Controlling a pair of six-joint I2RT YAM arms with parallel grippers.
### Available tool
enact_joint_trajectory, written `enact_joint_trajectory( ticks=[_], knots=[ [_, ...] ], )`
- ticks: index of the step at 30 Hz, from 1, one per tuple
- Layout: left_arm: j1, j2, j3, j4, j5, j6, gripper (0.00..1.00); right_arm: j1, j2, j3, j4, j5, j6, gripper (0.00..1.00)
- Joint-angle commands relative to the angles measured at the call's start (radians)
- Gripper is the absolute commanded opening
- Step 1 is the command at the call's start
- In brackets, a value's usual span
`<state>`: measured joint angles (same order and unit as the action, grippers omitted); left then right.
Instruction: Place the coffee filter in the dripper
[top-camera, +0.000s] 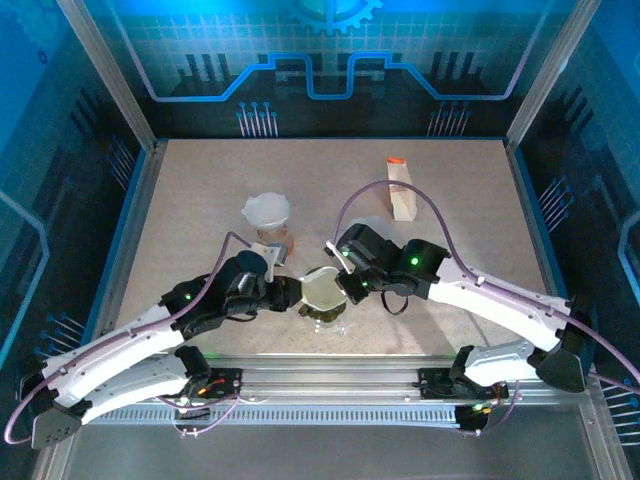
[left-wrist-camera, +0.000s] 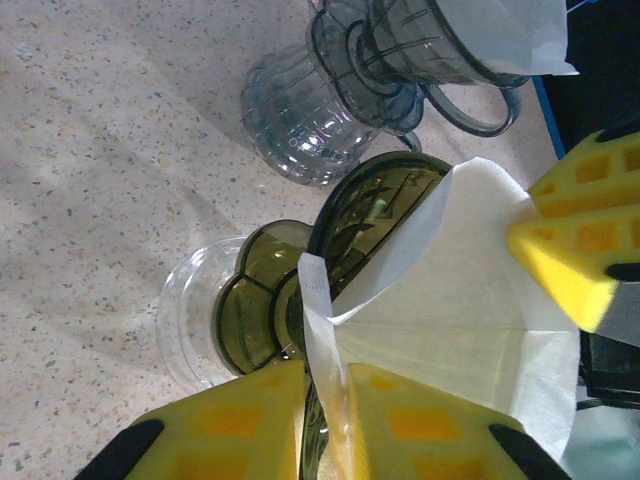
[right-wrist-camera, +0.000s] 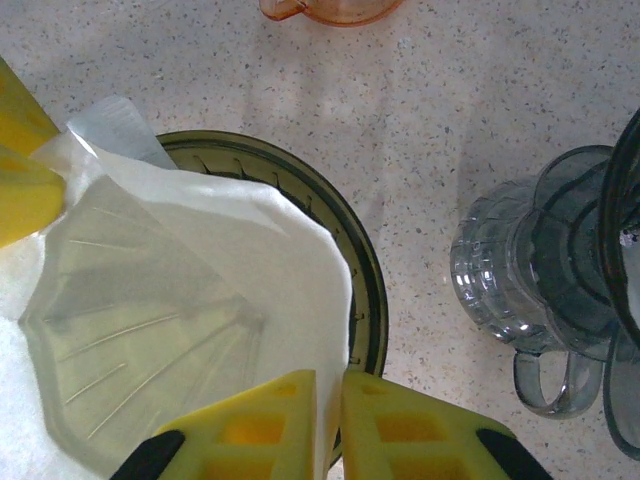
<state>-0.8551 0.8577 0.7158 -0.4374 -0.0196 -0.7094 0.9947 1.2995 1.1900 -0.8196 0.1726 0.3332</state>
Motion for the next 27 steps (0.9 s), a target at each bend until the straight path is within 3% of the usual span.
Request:
enact_joint_trajectory(
  ticks=[1, 3, 8, 11, 21, 27],
  knots=[
    [0.011, -0.007, -0.024, 0.011, 0.023, -0.019, 0.23, 0.007, 0.010, -0.013, 0.014, 0.010, 0.010, 0.18],
    [0.013, -0.010, -0.026, 0.011, 0.023, -0.019, 0.26, 0.008, 0.005, -0.002, 0.004, 0.029, 0.004, 0.23],
    [0.013, -0.010, -0.026, 0.008, 0.024, -0.018, 0.27, 0.010, -0.030, 0.037, -0.020, 0.080, 0.000, 0.53],
    [0.014, -0.010, -0.026, 0.008, 0.024, -0.020, 0.27, 0.008, -0.034, 0.054, -0.021, 0.087, -0.003, 0.59],
    [0.018, -0.008, -0.029, 0.009, 0.027, -0.027, 0.32, 0.039, 0.008, 0.064, -0.023, 0.077, -0.009, 0.51],
    [0.027, -0.016, -0.024, 0.000, 0.034, -0.026, 0.34, 0.102, -0.021, 0.016, 0.034, 0.065, -0.012, 0.36]
  ],
)
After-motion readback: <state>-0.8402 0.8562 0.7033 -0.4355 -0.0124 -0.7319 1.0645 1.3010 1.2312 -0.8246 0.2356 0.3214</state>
